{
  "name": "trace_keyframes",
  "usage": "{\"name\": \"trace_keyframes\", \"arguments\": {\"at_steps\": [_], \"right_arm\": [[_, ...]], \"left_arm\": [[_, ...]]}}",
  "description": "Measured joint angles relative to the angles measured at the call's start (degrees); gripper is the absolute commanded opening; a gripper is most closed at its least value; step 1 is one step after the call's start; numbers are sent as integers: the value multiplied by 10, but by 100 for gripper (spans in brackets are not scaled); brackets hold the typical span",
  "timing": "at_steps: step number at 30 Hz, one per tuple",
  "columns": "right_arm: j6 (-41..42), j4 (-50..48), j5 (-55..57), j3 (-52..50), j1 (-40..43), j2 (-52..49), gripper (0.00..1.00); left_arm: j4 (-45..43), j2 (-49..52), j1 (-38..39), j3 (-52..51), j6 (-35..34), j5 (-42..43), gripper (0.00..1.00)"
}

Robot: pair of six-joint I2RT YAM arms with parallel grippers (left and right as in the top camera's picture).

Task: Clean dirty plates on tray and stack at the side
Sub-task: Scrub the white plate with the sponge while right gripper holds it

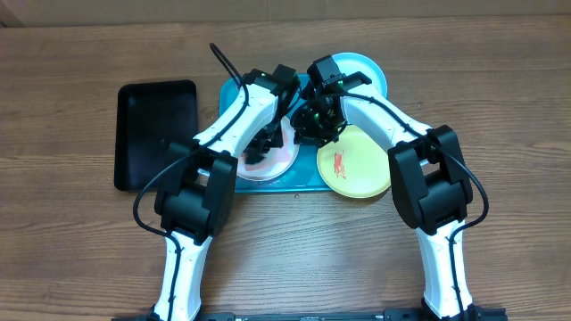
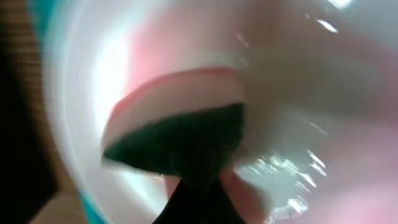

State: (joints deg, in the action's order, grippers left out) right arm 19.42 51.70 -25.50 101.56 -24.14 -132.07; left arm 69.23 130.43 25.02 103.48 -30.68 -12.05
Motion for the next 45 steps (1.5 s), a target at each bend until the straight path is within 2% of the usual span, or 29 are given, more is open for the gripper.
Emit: {"name": "trace_keyframes", "arguments": {"at_steps": [6, 9, 13, 17, 21, 27, 31, 37, 41, 45], "right_arm": [[-2, 4, 5, 0, 2, 0, 4], [-2, 3, 9, 0, 3, 0, 4], [0, -2, 9, 0, 6, 0, 4], [1, -10, 8, 0, 4, 0, 4], [3, -9, 4, 0, -1, 0, 4], [2, -4, 2, 0, -2, 0, 4], [0, 0, 2, 0, -2, 0, 4], [0, 2, 2, 0, -2, 0, 4], [1, 2, 2, 0, -2, 0, 4], [0, -1, 2, 0, -2, 0, 4]], "left_arm": [[-35, 0, -4, 0, 130, 144, 4], [-60, 0, -12, 0, 147, 180, 4], [-111, 0, -26, 0, 125, 206, 4], [-125, 0, -37, 0, 47, 166, 4], [-91, 0, -42, 4, -15, 76, 4], [-8, 0, -53, 4, -37, -19, 4], [5, 0, -57, 4, 38, 23, 4], [-8, 0, -66, 4, 222, 214, 4], [-63, 0, -64, 3, 259, 283, 4], [-134, 0, -63, 2, 247, 289, 4]]}}
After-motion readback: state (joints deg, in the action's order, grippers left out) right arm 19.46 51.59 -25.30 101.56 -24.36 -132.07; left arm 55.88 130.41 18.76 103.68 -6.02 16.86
